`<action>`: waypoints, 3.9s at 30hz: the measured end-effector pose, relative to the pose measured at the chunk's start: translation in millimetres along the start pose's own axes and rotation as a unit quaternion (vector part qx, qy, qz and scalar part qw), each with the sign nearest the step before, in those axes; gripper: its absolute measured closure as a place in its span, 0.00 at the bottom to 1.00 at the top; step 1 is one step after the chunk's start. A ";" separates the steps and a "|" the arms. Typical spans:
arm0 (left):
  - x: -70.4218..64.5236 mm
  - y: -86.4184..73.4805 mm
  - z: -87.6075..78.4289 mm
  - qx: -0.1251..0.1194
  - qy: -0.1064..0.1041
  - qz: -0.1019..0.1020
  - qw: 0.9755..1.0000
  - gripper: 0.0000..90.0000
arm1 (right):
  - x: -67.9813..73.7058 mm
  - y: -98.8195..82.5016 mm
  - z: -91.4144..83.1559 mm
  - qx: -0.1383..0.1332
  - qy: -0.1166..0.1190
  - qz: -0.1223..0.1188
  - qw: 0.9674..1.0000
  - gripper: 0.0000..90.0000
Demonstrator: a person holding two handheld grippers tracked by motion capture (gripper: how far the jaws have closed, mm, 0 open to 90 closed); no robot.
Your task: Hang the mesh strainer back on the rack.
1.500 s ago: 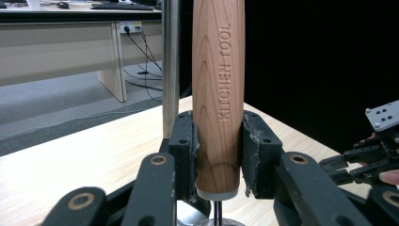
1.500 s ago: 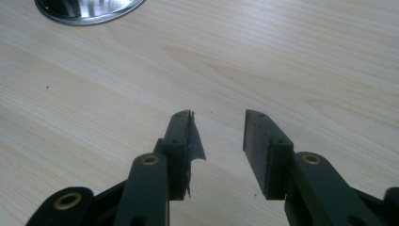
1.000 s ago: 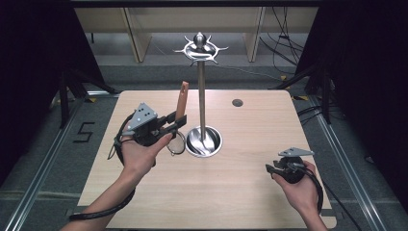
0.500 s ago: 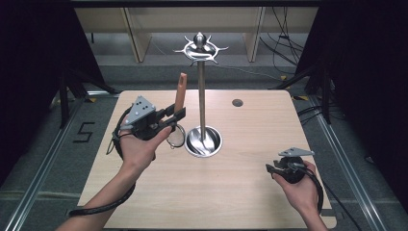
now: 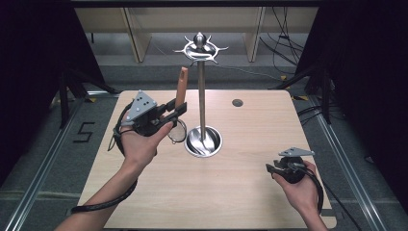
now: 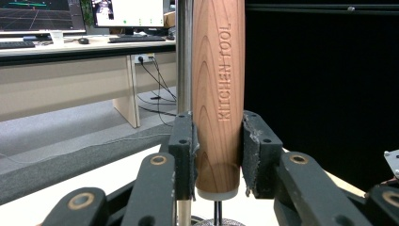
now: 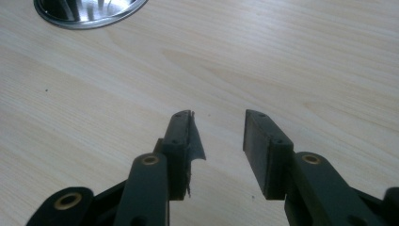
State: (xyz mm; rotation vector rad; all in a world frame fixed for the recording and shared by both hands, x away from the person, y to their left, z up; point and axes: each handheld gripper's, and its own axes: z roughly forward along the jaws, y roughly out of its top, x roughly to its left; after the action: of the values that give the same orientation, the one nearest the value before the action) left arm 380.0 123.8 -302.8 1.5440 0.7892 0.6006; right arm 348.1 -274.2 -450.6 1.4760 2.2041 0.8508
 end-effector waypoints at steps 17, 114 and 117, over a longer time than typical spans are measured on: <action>0.5 7.5 4.1 -0.016 0.003 0.020 1.000 0.75 | -1.8 -0.1 1.0 -0.006 0.000 -0.010 1.000 0.70; -1.5 7.4 53.6 0.022 0.022 0.012 0.999 0.71 | -0.2 0.0 0.8 -0.002 -0.001 -0.006 1.000 0.69; -0.8 7.7 53.6 0.023 0.023 0.012 0.999 0.71 | 0.1 0.1 0.7 -0.002 -0.001 -0.005 1.000 0.69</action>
State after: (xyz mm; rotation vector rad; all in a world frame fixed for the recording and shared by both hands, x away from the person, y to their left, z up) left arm 421.4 88.9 -301.9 1.5890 0.8254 0.6399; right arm 348.5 -273.9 -451.1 1.4629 2.2055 0.8503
